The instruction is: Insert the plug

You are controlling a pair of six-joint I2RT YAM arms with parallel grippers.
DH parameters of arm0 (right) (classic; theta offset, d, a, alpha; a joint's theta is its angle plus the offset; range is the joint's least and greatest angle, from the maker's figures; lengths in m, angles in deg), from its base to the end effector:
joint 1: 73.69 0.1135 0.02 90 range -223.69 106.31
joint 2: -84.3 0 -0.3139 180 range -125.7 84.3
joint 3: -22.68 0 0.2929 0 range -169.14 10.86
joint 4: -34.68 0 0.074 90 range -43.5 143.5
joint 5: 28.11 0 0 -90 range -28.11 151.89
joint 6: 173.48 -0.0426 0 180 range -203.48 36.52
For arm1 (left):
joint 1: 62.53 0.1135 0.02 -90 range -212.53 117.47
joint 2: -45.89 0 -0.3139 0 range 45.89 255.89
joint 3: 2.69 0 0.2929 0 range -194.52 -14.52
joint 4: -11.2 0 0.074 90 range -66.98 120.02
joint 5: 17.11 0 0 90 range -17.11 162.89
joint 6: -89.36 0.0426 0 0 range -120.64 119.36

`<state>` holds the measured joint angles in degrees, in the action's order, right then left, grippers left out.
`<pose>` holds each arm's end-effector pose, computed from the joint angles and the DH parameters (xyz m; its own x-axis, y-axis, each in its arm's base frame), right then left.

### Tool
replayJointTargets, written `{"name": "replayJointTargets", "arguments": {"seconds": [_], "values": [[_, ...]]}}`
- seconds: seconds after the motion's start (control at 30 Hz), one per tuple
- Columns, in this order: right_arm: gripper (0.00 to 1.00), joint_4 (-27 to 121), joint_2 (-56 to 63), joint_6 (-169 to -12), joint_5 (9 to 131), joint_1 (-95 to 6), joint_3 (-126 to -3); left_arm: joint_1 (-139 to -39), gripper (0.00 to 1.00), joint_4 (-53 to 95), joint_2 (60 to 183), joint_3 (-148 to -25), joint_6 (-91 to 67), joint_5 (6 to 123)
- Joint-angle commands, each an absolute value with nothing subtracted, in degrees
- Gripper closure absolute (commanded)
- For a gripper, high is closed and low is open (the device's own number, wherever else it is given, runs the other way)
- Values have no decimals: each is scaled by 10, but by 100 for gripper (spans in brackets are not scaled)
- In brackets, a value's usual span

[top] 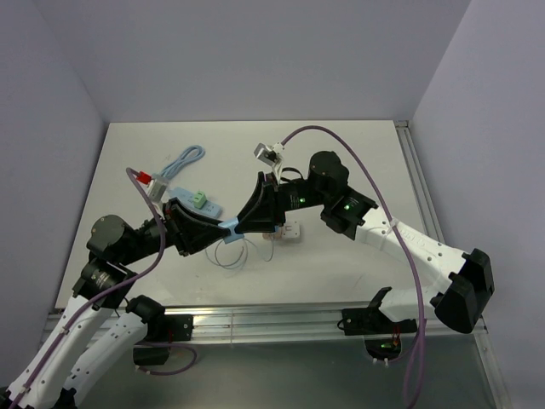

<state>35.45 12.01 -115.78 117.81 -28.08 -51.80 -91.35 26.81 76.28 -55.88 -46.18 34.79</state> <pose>0.1952 0.2498 0.4261 -0.5088 -0.0917 -0.8560 -0.8373 -0.1783 0.5168 0.0977 -0.0837 0.3993 -0.5768 -0.3237 -0.7500 0.7196 0.2331 -0.6540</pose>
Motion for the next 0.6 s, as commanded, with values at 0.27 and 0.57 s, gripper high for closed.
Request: {"name": "replayJointTargets", "arguments": {"seconds": [0.27, 0.57], "values": [[50, 272, 107, -1204, 1223, -277, -532, -911, 100, 235, 760, -555, -465, 363], [47, 311, 100, -1174, 1219, -270, -545, -911, 100, 235, 763, -557, -465, 363]]}}
